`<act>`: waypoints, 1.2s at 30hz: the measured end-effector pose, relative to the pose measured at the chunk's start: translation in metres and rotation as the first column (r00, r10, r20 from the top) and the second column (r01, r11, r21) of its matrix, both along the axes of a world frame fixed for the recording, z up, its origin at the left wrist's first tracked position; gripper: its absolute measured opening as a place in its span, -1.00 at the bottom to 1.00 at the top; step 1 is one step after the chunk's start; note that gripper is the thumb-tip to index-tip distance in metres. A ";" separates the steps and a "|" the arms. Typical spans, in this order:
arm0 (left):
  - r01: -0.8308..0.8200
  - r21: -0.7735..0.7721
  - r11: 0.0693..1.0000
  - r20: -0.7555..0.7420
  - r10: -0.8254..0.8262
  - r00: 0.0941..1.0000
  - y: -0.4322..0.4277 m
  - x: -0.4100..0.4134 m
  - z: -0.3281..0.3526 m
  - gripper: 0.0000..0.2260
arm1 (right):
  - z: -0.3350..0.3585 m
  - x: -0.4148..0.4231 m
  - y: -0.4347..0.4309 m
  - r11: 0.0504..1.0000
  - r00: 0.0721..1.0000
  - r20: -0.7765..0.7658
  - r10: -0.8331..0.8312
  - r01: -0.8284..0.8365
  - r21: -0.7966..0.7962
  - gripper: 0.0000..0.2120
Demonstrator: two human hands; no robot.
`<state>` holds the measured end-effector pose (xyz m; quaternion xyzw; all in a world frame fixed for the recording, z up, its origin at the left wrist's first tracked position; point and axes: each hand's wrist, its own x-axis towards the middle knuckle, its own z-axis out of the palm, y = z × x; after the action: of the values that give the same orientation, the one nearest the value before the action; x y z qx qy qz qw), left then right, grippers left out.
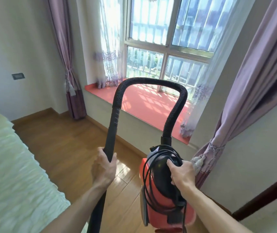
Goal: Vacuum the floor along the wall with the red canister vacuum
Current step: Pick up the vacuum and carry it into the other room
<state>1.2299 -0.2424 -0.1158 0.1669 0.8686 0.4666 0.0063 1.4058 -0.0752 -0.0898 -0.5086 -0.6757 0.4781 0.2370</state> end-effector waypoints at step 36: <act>-0.673 0.198 0.712 -0.232 0.701 0.674 -0.273 -0.127 0.187 -0.65 | 0.166 -0.301 -0.152 0.605 0.606 -0.112 0.788 -0.726 0.327 -0.71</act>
<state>1.1030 -0.5154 0.0712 -0.1054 0.8348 0.4459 -0.3052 1.1047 -0.2272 0.0764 -0.0747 -0.8471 0.5033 0.1533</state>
